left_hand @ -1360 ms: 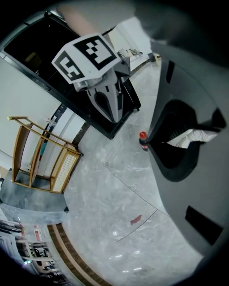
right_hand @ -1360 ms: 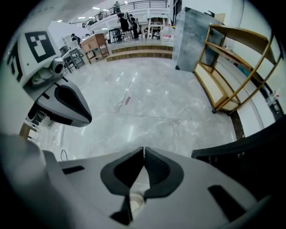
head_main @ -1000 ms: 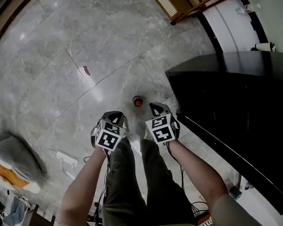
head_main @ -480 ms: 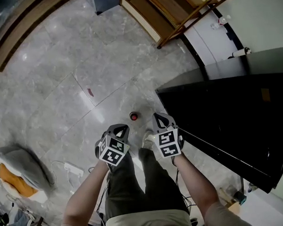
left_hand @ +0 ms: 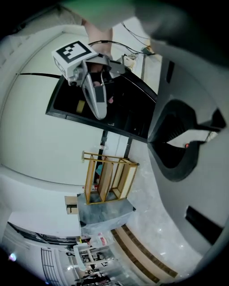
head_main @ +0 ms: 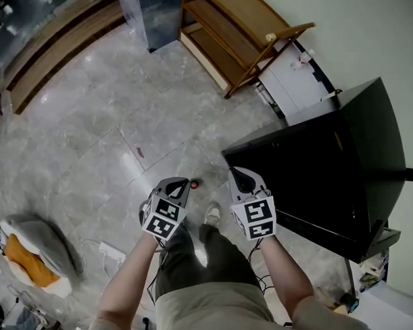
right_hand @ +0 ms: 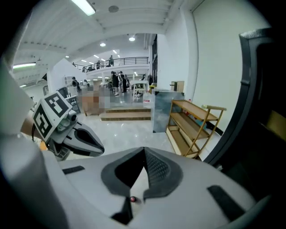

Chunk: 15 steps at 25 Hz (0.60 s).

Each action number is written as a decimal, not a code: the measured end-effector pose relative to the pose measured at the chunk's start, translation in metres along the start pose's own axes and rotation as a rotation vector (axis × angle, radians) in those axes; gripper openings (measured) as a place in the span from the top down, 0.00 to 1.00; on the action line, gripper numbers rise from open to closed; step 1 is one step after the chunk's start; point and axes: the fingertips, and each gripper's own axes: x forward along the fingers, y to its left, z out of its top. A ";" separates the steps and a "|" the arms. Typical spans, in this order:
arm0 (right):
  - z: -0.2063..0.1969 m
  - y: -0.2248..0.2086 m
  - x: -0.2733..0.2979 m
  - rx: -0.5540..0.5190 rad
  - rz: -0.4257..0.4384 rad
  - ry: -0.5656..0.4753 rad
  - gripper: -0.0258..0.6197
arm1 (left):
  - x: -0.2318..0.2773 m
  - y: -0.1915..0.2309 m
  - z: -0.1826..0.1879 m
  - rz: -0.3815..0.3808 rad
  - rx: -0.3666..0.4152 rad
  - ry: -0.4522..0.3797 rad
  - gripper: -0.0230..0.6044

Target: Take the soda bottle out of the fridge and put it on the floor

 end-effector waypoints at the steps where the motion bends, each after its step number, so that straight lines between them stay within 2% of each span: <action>1: 0.013 -0.002 -0.011 0.004 0.001 -0.021 0.97 | -0.010 -0.003 0.010 -0.001 0.003 -0.008 0.95; 8: 0.109 -0.002 -0.093 0.037 0.055 -0.164 0.97 | -0.090 -0.018 0.081 0.050 0.019 -0.090 0.95; 12: 0.161 0.006 -0.142 0.001 0.063 -0.270 0.97 | -0.135 -0.029 0.122 0.076 0.032 -0.164 0.95; 15: 0.183 0.011 -0.172 -0.014 0.061 -0.332 0.97 | -0.169 -0.043 0.156 0.090 0.055 -0.234 0.95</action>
